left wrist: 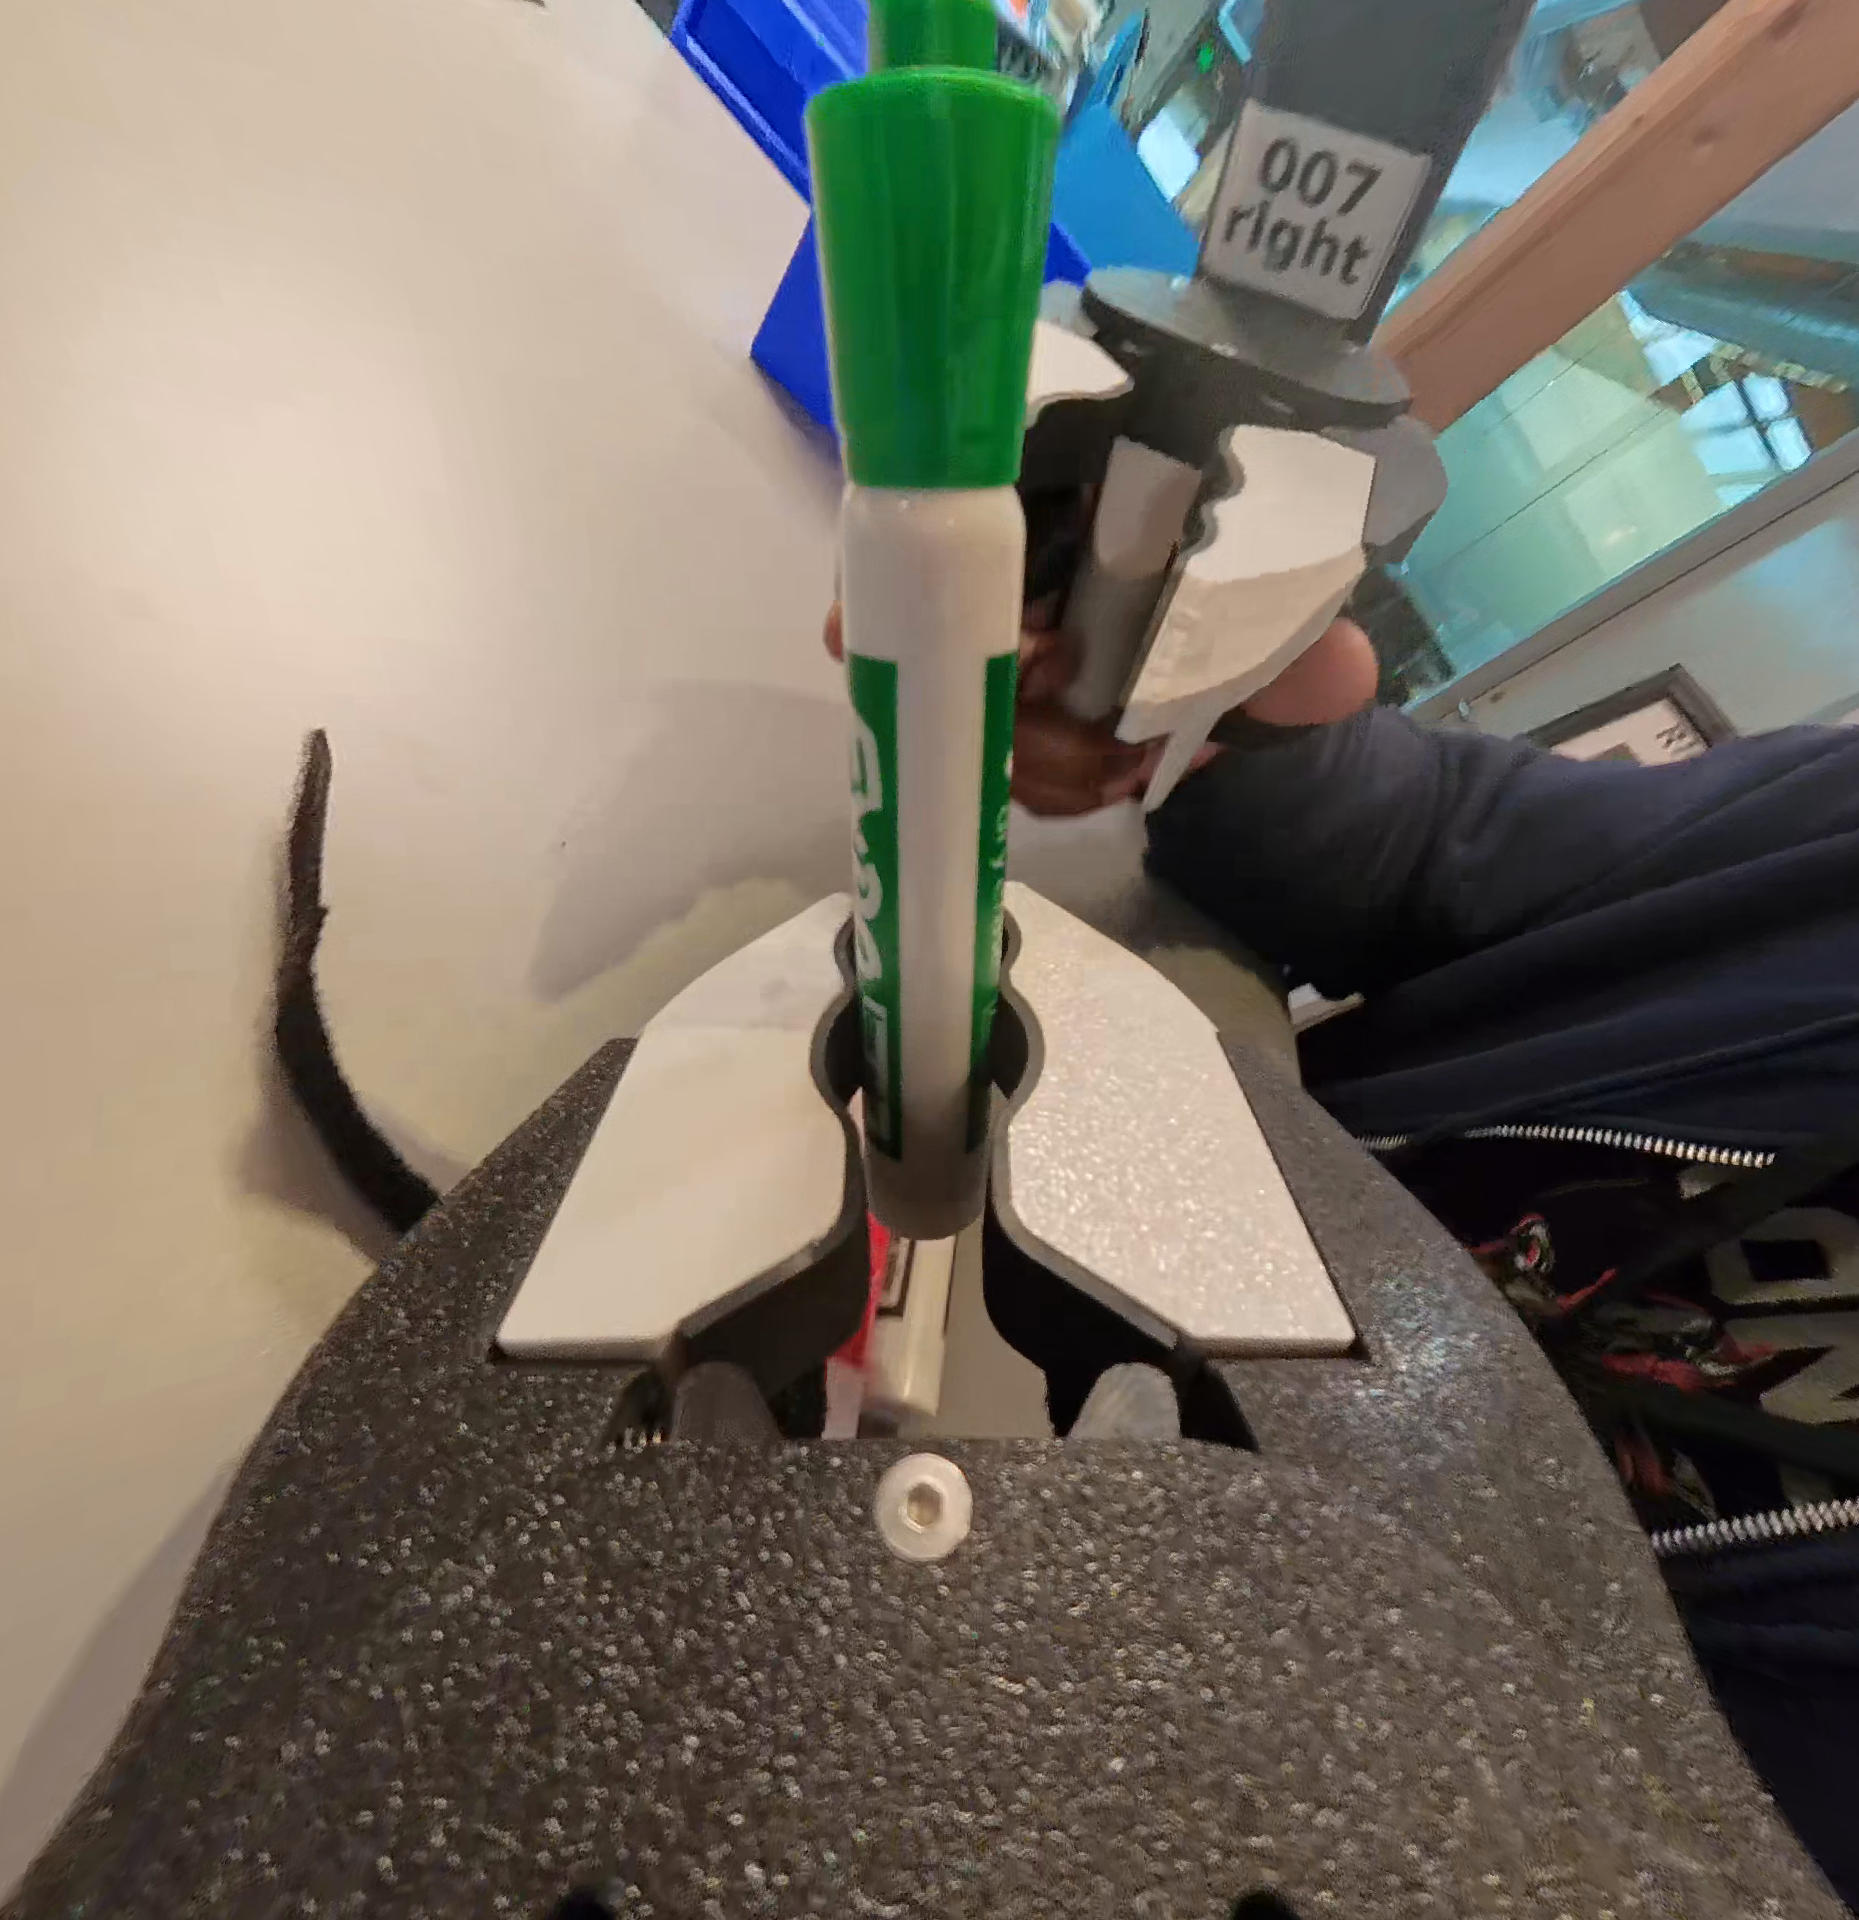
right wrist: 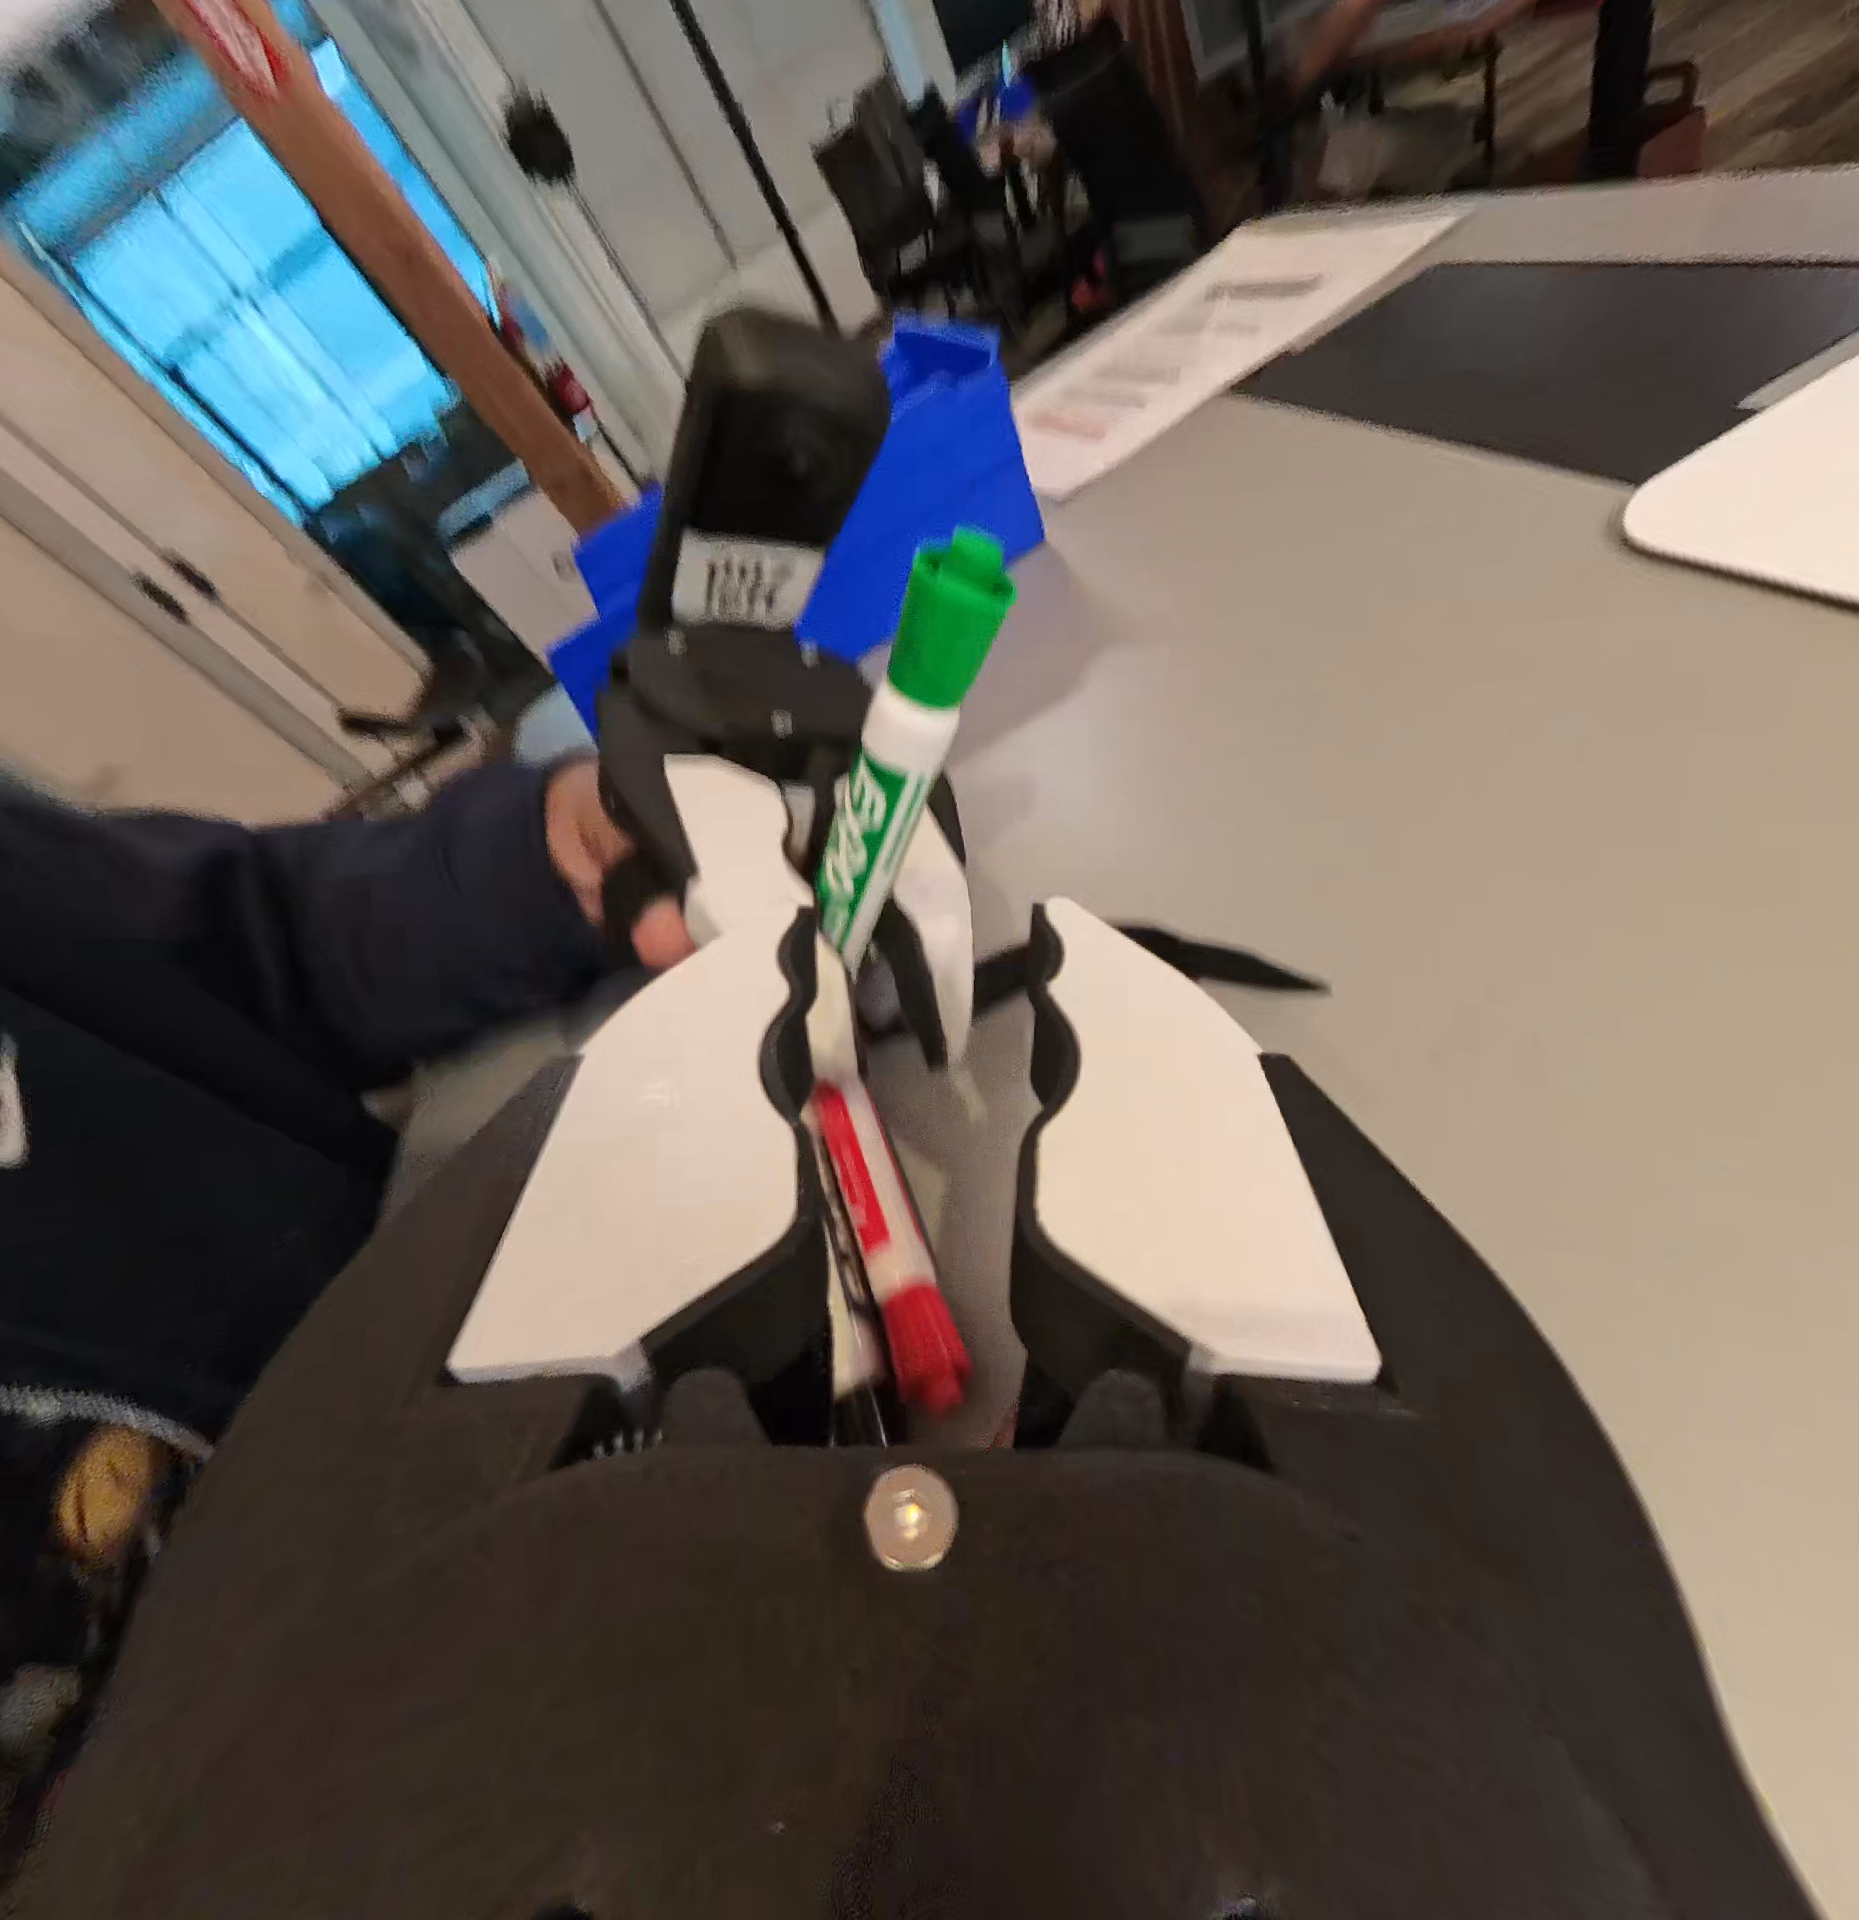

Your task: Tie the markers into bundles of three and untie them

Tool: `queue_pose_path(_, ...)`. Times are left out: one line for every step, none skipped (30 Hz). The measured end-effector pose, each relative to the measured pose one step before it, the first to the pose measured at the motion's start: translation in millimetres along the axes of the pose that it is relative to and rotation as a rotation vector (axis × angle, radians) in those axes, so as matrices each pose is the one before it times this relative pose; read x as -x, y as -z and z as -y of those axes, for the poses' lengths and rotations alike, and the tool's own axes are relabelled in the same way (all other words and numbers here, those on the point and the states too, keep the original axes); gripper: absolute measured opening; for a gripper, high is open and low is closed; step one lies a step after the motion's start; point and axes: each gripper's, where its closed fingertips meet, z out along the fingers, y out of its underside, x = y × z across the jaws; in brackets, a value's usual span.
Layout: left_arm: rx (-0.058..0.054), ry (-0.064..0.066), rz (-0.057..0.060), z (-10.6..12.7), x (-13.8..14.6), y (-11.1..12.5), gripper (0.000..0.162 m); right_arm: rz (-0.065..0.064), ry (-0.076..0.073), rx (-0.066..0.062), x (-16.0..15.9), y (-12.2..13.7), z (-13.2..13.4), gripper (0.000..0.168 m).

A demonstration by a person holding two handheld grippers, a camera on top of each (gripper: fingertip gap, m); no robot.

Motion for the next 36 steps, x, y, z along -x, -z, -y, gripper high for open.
queue_pose_path(0.0325, -0.0149, 0.0063, -3.93, 1.87, 2.42, 0.021, -0.0119, 0.0423, 0.0605, 0.09, 4.75, -11.12, 0.039)
queue_pose_path(0.0356, -0.0179, 0.0095, -4.64, 1.59, 2.13, 0.02, -0.0111, 0.0473, 0.0638, 1.11, 3.46, -12.12, 0.039)
queue_pose_path(0.0435, -0.0197, 0.0054, -6.07, 0.48, 1.47, 0.02, -0.0059, 0.0532, 0.0635, 2.38, 2.0, -12.49, 0.039)
queue_pose_path(0.0419, -0.0204, 0.0033, -5.85, -0.23, 0.96, 0.02, 0.0038, 0.0509, 0.0632, 3.75, 0.5, -12.78, 0.039)
queue_pose_path(0.0231, -0.0216, 0.0127, -3.3, 0.71, 0.82, 0.02, 0.0108, 0.0415, 0.0598, 4.45, -0.89, -12.13, 0.041)
queue_pose_path(0.0143, -0.0171, 0.0142, -1.83, 1.07, 0.94, 0.02, 0.0158, 0.0302, 0.0532, 4.53, -1.84, -10.69, 0.041)
queue_pose_path(0.0133, -0.0113, 0.0102, -1.27, 0.79, 0.84, 0.02, 0.0191, 0.0217, 0.0508, 4.57, -2.33, -9.61, 0.041)
queue_pose_path(0.0012, -0.0081, 0.0112, 0.32, 0.99, 0.99, 0.02, 0.0149, 0.0191, 0.0445, 4.04, -1.78, -7.89, 0.041)
queue_pose_path(-0.0011, -0.0037, 0.0065, 0.46, 0.62, 1.03, 0.02, 0.0049, 0.0203, 0.0327, 3.14, -0.59, -5.49, 0.041)
queue_pose_path(0.0018, -0.003, 0.0032, -0.03, 0.36, 0.8, 0.02, -0.0003, 0.0218, 0.0238, 2.82, 0.46, -3.9, 0.041)
queue_pose_path(0.0013, -0.0078, 0.0075, -0.09, 0.78, 0.44, 0.02, -0.0013, 0.021, 0.0218, 2.62, 1.09, -3.49, 0.041)
queue_pose_path(0.004, -0.0115, 0.0067, -0.51, 0.64, 0.0, 0.02, -0.0075, 0.0181, 0.0233, 1.21, 1.07, -3.93, 0.041)
queue_pose_path(0.0044, -0.0113, 0.0028, -0.61, 0.12, -0.3, 0.02, -0.0125, 0.0156, 0.0258, -0.02, 0.66, -4.82, 0.04)
queue_pose_path(0.0036, -0.0064, 0.0008, -0.48, -0.08, -0.6, 0.02, -0.0144, 0.0141, 0.0267, -0.81, -0.2, -5.37, 0.04)
queue_pose_path(0.0012, -0.003, 0.0012, -0.24, 0.06, -0.71, 0.02, -0.0068, 0.0098, 0.0219, -0.01, -1.41, -4.76, 0.04)
queue_pose_path(-0.0002, -0.0043, 0.0002, -0.05, -0.05, -0.7, 0.02, 0.004, 0.0033, 0.018, 1.18, -2.29, -3.91, 0.04)
queue_pose_path(-0.0006, -0.0063, 0.0008, 0.06, -0.04, -0.61, 0.02, 0.0048, 0.0025, 0.0174, 1.41, -3.22, -3.28, 0.04)
queue_pose_path(-0.0017, -0.0057, 0.0028, 0.41, 0.25, -0.31, 0.02, -0.0021, 0.0054, 0.017, 0.4, -3.43, -2.52, 0.04)
queue_pose_path(-0.003, -0.003, 0.0036, 0.59, 0.23, 0.06, 0.02, -0.0039, 0.007, 0.0164, 0.49, -3.41, -1.87, 0.038)
queue_pose_path(-0.0039, -0.0025, 0.0026, 0.62, 0.16, 0.24, 0.02, -0.0047, 0.0075, 0.0035, 0.55, -2.59, 0.1, 0.035)
queue_pose_path(-0.0048, -0.0029, 0.0026, 0.92, 0.26, 0.39, 0.02, -0.0021, 0.0029, -0.0007, 0.64, -1.53, 0.82, 0.031)
queue_pose_path(-0.0044, -0.002, 0.002, 0.75, 0.21, 0.48, 0.02, -0.0054, 0.0, 0.0024, -0.16, -0.77, 0.47, 0.027)
queue_pose_path(-0.0042, -0.0012, 0.0007, 0.77, 0.02, 0.25, 0.02, -0.013, 0.0033, 0.0043, -1.37, -0.16, -0.03, 0.024)
queue_pose_path(-0.0027, -0.0006, -0.0015, 0.39, -0.22, 0.1, 0.02, -0.0133, 0.0065, 0.0054, -1.38, 0.05, -0.5, 0.02)
queue_pose_path(-0.0002, -0.0002, -0.0003, -0.03, -0.11, -0.23, 0.02, -0.0073, 0.005, 0.0045, -0.75, 0.18, -0.44, 0.02)
queue_pose_path(0.0014, -0.0008, 0.0006, -0.29, 0.03, -0.47, 0.02, -0.003, 0.0037, 0.003, -0.25, 0.09, -0.25, 0.02)
queue_pose_path(0.0029, -0.001, -0.0012, -0.59, -0.15, -0.57, 0.02, -0.0027, 0.0047, 0.0017, -0.07, -0.07, -0.01, 0.019)
queue_pose_path(0.0029, -0.0005, -0.0011, -0.68, -0.14, -0.8, 0.02, -0.0043, 0.0048, 0.0015, -0.37, -0.12, 0.07, 0.019)
queue_pose_path(0.0028, -0.0003, -0.0008, -0.53, -0.12, -0.83, 0.02, -0.0054, 0.0044, 0.0023, -0.37, -0.16, 0.1, 0.019)
queue_pose_path(0.0034, -0.0004, -0.0011, -0.75, -0.15, -0.76, 0.02, -0.0064, 0.0054, 0.0027, -0.57, -0.12, 0.04, 0.019)
queue_pose_path(0.0032, -0.0013, -0.0007, -0.56, -0.2, -0.56, 0.02, -0.0057, 0.0059, 0.0023, -0.29, -0.12, 0.06, 0.019)
queue_pose_path(0.0028, -0.0023, -0.0011, -0.45, -0.3, -0.59, 0.02, -0.0027, 0.0052, 0.0017, -0.18, 0.08, 0.0, 0.019)
queue_pose_path(0.0034, -0.0025, -0.0026, -0.58, -0.51, -0.48, 0.02, -0.0006, 0.0038, 0.0006, -0.01, -0.02, 0.01, 0.019)
queue_pose_path(0.0035, -0.0026, -0.0035, -0.52, -0.66, -0.43, 0.02, 0.0004, 0.0034, -0.0006, 0.1, 0.02, 0.0, 0.019)
queue_pose_path(0.0036, -0.0033, -0.0036, -0.48, -0.84, -0.48, 0.02, 0.001, 0.0035, -0.0014, -0.03, 0.02, 0.02, 0.019)
queue_pose_path(0.0039, -0.0037, -0.004, -0.62, -0.89, -0.56, 0.02, 0.0, 0.0057, -0.0011, -0.08, 0.15, 0.01, 0.019)
